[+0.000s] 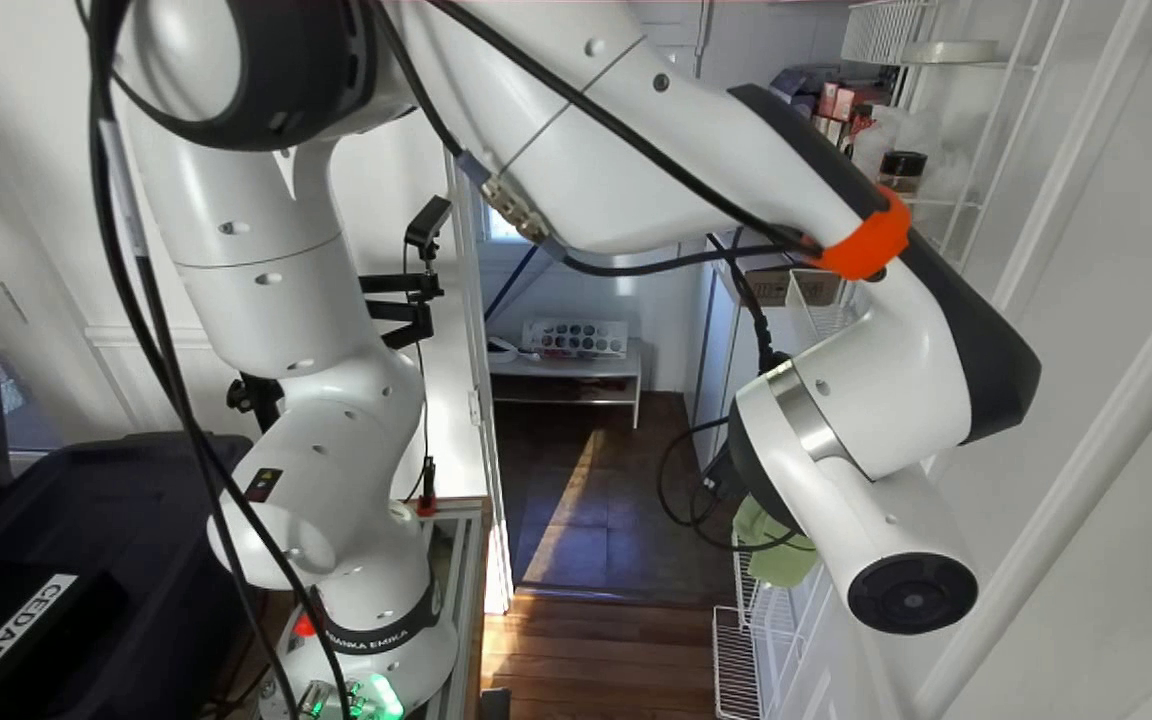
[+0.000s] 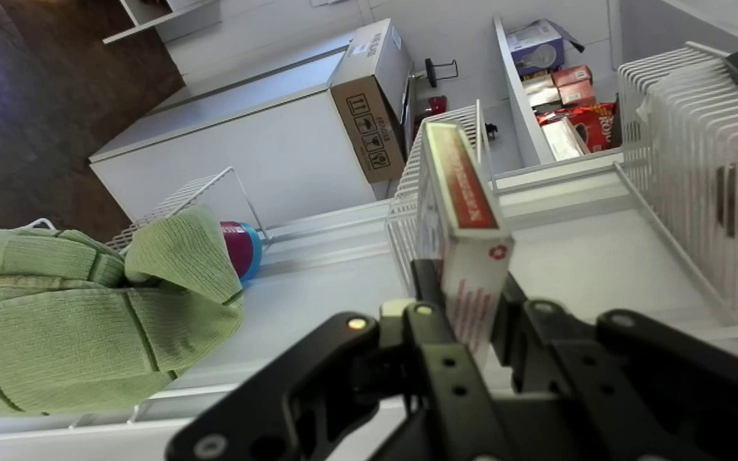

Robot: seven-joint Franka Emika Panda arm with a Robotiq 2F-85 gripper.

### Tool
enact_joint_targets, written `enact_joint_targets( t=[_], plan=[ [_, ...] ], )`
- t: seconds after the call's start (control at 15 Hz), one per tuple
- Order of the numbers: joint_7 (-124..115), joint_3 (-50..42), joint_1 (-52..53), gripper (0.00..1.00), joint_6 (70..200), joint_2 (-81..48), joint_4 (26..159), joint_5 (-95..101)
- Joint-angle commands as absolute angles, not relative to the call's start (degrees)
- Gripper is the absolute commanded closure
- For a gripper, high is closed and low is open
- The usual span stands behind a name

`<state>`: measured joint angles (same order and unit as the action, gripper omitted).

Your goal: Take the book off of the top shelf and place it on the empty shelf

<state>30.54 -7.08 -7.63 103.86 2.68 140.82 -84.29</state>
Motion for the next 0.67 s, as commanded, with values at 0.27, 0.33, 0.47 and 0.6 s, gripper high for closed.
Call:
enact_joint_targets(
  t=[0.27, 0.33, 0.47, 0.6],
  plan=[
    [40.7, -6.3, -6.5, 0.95, 103.6, -2.0, 139.9, -90.6],
    [42.4, -6.3, -6.5, 0.95, 103.2, -2.4, 139.7, -91.2],
    [45.4, -6.3, -6.5, 0.95, 102.1, -3.2, 139.3, -92.5],
    [47.9, -6.3, -6.4, 0.95, 100.9, -4.0, 138.6, -92.9]
  ],
)
